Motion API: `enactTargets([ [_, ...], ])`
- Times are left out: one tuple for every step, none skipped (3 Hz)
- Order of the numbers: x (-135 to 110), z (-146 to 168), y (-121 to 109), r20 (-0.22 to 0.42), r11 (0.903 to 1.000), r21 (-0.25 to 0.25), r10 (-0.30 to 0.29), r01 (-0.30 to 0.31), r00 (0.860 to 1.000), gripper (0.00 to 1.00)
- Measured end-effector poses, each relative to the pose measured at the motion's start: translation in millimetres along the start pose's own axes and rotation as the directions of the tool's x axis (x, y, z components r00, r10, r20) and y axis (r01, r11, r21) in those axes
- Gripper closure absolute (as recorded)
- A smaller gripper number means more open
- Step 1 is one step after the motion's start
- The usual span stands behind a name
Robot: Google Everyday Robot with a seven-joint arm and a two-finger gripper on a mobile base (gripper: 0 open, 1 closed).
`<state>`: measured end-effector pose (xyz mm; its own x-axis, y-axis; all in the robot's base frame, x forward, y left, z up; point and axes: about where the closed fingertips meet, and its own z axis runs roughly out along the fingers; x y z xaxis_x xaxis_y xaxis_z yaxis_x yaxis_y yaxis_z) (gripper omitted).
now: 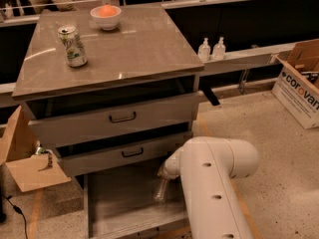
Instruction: Pick water bottle from bottom drawer and place on counter
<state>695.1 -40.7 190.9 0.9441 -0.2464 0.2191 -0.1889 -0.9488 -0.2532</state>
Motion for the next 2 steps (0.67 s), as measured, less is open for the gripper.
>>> enactTargets([
  [7, -40, 12, -0.073, 0.9985, 0.035, -0.040, 0.042, 0.997, 1.00],
  [-2, -71, 23, -0.088, 0.9965, 0.074, 0.045, -0.038, 0.995, 1.00],
])
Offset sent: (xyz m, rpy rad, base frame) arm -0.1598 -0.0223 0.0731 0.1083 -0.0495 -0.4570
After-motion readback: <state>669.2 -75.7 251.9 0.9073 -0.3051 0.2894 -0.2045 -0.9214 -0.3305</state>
